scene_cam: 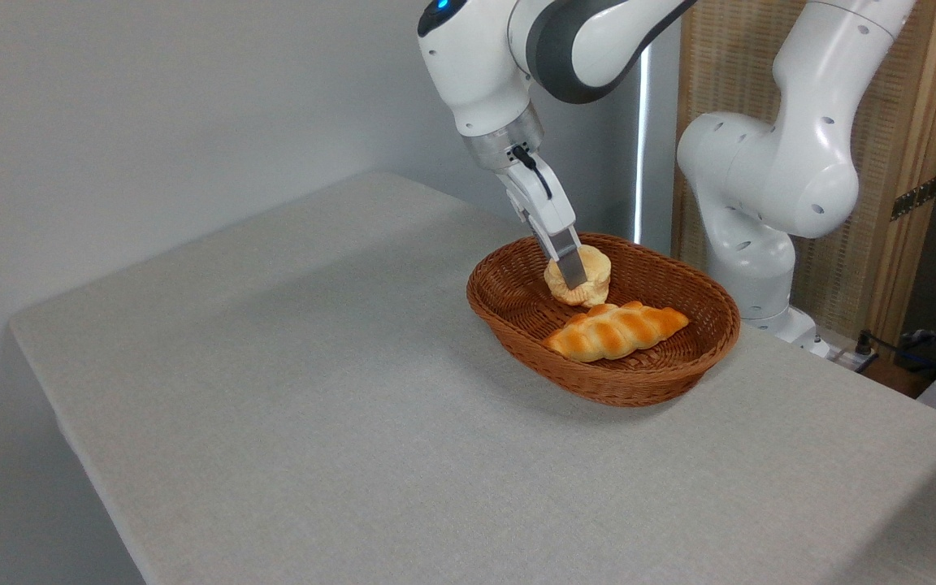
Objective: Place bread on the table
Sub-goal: 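Lift the round bun out of the basket and carry it beside the basket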
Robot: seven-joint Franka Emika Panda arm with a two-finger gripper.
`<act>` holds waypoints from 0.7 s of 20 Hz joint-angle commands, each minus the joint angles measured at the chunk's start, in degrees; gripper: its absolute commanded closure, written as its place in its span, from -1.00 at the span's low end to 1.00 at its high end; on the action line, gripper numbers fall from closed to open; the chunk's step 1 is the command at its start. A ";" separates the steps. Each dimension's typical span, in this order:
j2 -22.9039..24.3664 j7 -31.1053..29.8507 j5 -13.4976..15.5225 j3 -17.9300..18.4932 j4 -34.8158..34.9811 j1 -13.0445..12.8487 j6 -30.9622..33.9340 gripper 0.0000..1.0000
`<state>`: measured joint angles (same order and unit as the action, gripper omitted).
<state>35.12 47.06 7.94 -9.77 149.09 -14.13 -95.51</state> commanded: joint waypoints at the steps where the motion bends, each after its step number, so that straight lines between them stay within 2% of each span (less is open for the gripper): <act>1: -0.23 1.36 0.93 0.63 -3.19 0.07 1.11 0.21; 6: -2.15 1.28 0.85 3.17 -11.87 0.25 3.57 0.22; 11: -11.55 0.75 0.58 6.86 -29.09 1.21 7.18 0.21; 14: -18.84 0.75 0.41 9.06 -35.08 2.35 6.14 0.20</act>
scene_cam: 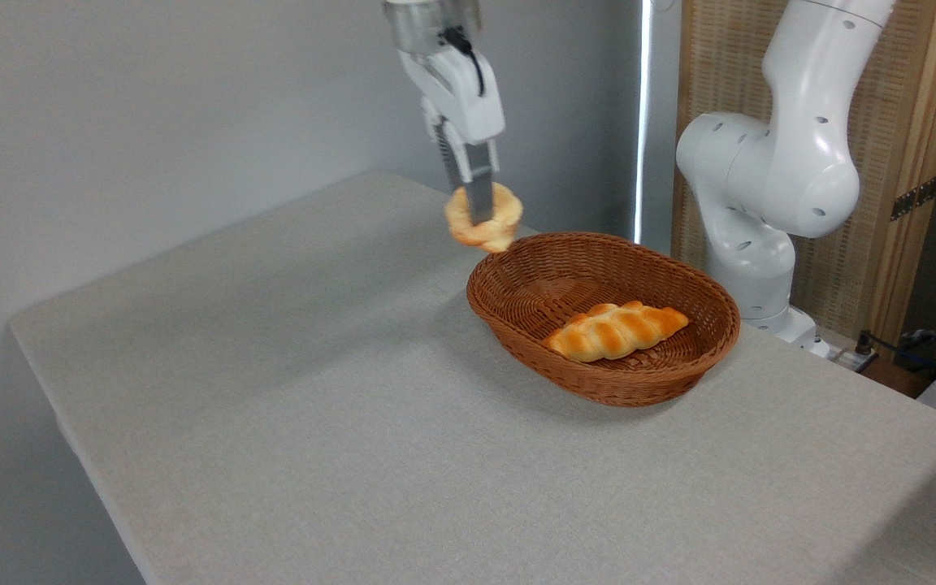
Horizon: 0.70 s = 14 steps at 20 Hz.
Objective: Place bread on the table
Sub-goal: 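Lift the round bun out of the basket and carry it beside the basket, then lower the bun onto the table and open the gripper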
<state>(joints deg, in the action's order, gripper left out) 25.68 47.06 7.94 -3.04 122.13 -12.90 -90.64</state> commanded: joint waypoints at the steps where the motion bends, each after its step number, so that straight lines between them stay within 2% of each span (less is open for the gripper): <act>1: -11.86 1.01 0.32 2.43 -9.87 2.08 0.47 0.20; 4: -16.18 0.93 0.58 3.12 -13.31 2.35 -5.49 0.13; 8: -19.69 0.93 0.67 3.57 -13.67 2.26 -14.72 0.09; 9: -20.66 0.67 1.02 3.57 -13.67 2.26 -16.48 -0.09; 11: -22.59 0.40 1.02 2.96 -13.67 2.09 -18.34 -0.22; 12: -23.30 -0.47 1.02 2.95 -13.67 1.91 -19.22 -0.57; 13: -23.92 -1.87 0.67 2.78 -13.67 1.74 -19.92 -0.74; 14: -24.36 -2.41 0.58 2.43 -13.67 1.65 -20.71 -0.76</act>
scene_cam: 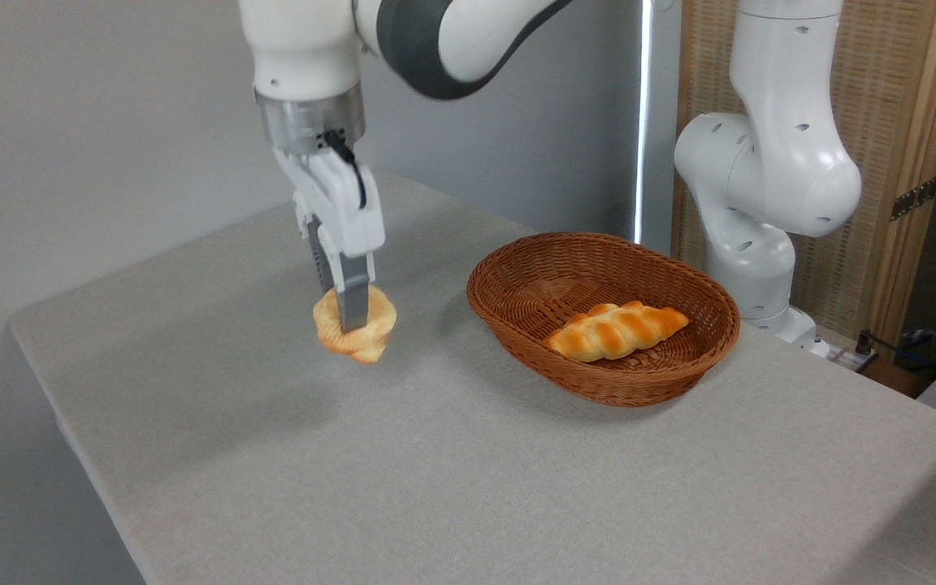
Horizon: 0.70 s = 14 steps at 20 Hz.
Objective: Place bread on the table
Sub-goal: 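Lower the bun onto the table and open the gripper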
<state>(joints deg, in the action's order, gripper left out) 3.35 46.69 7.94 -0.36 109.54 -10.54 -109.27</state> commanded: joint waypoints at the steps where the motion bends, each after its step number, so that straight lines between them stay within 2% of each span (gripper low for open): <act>1: -2.73 -2.13 0.50 -0.86 -1.09 -0.71 -2.70 -0.77; 5: -4.05 -3.62 0.50 -2.19 -1.09 -0.62 -3.23 -0.81; 7: -4.23 -4.06 0.67 -2.27 -1.09 -0.62 -3.23 -0.99; 14: -3.97 -4.85 0.50 -2.28 -1.17 -0.62 -3.14 -1.00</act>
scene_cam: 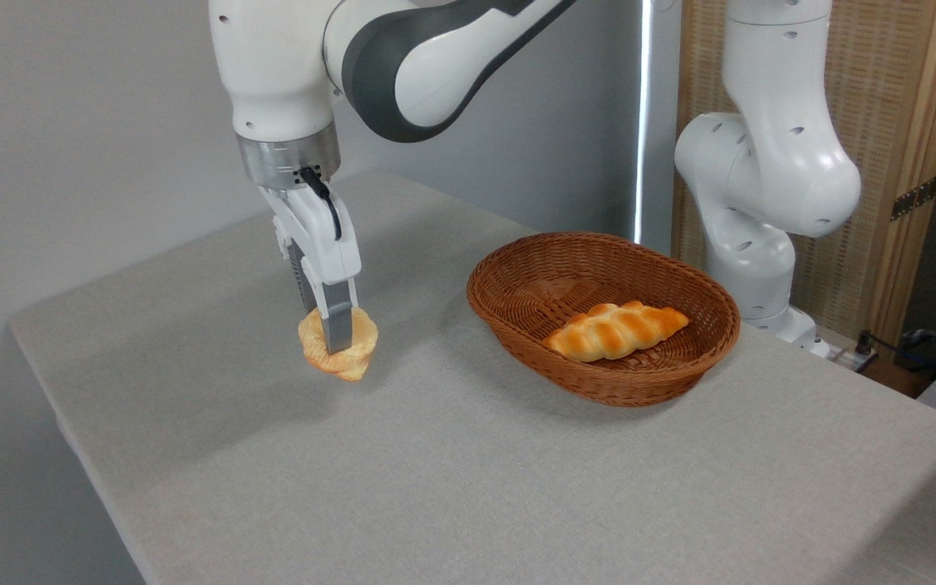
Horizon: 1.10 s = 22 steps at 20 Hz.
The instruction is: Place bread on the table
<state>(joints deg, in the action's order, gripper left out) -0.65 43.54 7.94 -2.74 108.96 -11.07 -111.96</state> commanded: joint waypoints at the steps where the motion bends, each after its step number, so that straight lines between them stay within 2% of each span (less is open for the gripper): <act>1: 0.03 -2.58 0.32 0.11 -0.68 -0.09 -0.46 -1.00; 8: 0.38 -4.16 0.32 0.72 -3.14 0.08 1.82 -1.00; 10: 0.38 -5.57 0.41 1.07 -6.55 0.52 6.90 -1.00; 12: 0.38 -5.93 0.23 3.43 -9.63 0.52 12.79 -1.00; 14: 0.47 -6.01 0.15 4.32 -11.48 0.52 15.62 -1.00; 16: 0.38 -5.75 -2.30 5.72 -13.33 0.52 15.89 -1.00; 18: 0.03 -5.75 -2.75 6.08 -15.44 0.61 15.89 -1.00; 22: 0.21 -5.57 -4.16 9.15 -17.03 0.61 15.89 -1.00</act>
<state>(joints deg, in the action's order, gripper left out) 0.04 38.39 4.82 4.17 94.56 -10.02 -97.60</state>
